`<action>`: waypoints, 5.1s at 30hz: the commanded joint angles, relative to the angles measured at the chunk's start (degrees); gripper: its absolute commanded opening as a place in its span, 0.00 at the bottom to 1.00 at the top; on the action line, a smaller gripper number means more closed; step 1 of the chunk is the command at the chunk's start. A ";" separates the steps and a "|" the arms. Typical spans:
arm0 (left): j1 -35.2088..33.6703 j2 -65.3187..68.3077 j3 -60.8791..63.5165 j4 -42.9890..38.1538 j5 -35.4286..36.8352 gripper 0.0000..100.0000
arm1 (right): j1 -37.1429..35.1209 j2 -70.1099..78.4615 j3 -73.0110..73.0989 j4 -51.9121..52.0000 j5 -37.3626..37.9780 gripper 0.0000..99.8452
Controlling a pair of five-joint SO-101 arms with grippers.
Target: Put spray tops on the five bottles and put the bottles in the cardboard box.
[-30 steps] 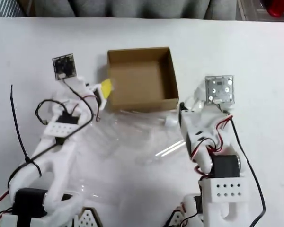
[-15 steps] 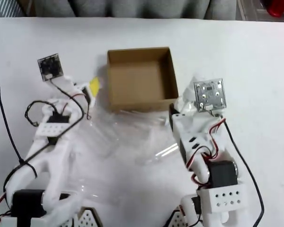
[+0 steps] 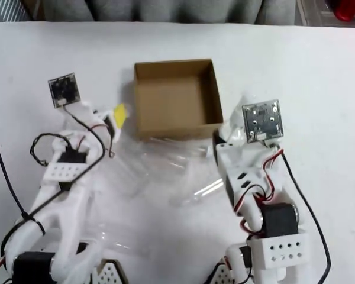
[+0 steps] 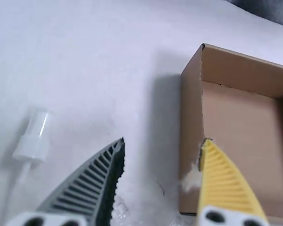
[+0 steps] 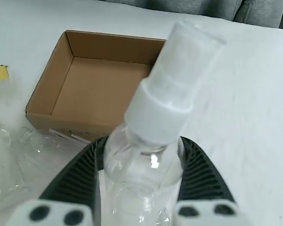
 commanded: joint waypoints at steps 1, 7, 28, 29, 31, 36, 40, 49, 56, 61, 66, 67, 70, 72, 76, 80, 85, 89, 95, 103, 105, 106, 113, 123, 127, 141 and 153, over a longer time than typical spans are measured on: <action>1.01 -2.42 -1.32 -0.09 -0.53 0.25 | 0.31 -0.84 -2.02 0.40 0.88 0.02; -1.36 -2.68 -1.58 2.73 -0.35 0.25 | -3.65 -0.84 -0.97 -4.00 0.88 0.02; -4.35 -2.59 -2.11 6.42 -0.26 0.25 | -13.41 3.74 19.78 -62.81 0.88 0.02; -4.35 -2.51 -2.11 6.42 -0.26 0.25 | -13.49 6.29 18.73 -64.75 0.88 0.02; -4.35 -2.51 -2.11 6.42 -0.26 0.25 | -13.41 12.53 15.74 -67.91 0.79 0.02; -5.14 -2.51 -1.76 3.60 -0.18 0.25 | -13.41 31.16 6.07 -74.33 -5.98 0.02; -8.13 -2.42 -1.85 2.20 -0.18 0.25 | -13.14 44.62 -1.76 -80.04 -10.20 0.02; -8.75 -2.42 -1.76 0.97 -0.18 0.25 | -13.14 66.86 -16.70 -83.21 -10.55 0.02; -8.75 -2.33 -1.76 0.62 -0.18 0.25 | -13.14 77.32 -27.69 -78.55 -10.02 0.02; -8.75 -2.33 -1.67 0.62 -0.18 0.25 | -13.23 83.47 -39.12 -71.52 -10.02 0.02; -8.75 -2.33 -1.14 0.18 -0.44 0.25 | -13.23 90.42 -51.25 -63.69 -9.93 0.02; -8.66 -2.33 -0.88 -0.70 -0.53 0.25 | -13.23 92.00 -53.54 -62.55 -9.93 0.02; -8.57 -2.33 0.70 -3.43 -0.62 0.25 | -13.32 96.04 -59.43 -58.33 -8.97 0.02; -8.48 -2.33 1.14 -4.22 -0.62 0.25 | -13.67 96.92 -61.80 -54.37 -5.89 0.02; -8.40 -2.33 1.14 -4.57 -0.62 0.25 | -13.67 97.54 -62.86 -52.18 -3.08 0.02; -8.40 -2.33 1.14 -4.57 -0.62 0.25 | -13.67 97.71 -62.33 -51.82 -3.16 0.02; -8.40 -2.33 1.14 -4.57 -0.62 0.25 | -13.76 100.97 -62.33 -52.26 -3.16 0.02; -8.40 -2.33 1.14 -4.57 -0.62 0.25 | -13.76 104.31 -62.07 -56.04 -2.90 0.02; -8.40 -2.33 1.14 -4.57 -0.62 0.25 | -13.85 105.19 -62.24 -56.22 -2.73 0.02; -8.40 -2.33 1.14 -4.57 -0.62 0.25 | -13.85 105.19 -62.24 -56.13 -1.93 0.02; -8.40 -2.33 1.14 -4.57 -0.62 0.25 | -14.02 105.19 -62.07 -56.13 0.00 0.02; -8.40 -2.33 1.14 -4.57 -0.62 0.25 | -14.02 105.19 -62.07 -56.22 0.53 0.02; -8.40 -2.33 1.14 -4.57 -0.62 0.25 | -14.02 105.19 -61.98 -56.57 0.53 0.02; -8.57 -2.33 1.23 -4.66 -0.62 0.25 | -14.02 105.27 -60.13 -56.57 1.05 0.12; -8.66 -2.33 1.23 -4.66 -0.62 0.25 | -14.02 105.27 -59.96 -56.66 1.05 0.13; -8.66 -2.33 1.23 -4.66 -0.62 0.25 | -14.02 104.57 -59.60 -56.66 1.05 0.13; -8.75 -2.33 1.23 -4.66 -0.62 0.25 | -16.84 99.38 -54.95 -56.66 7.65 0.13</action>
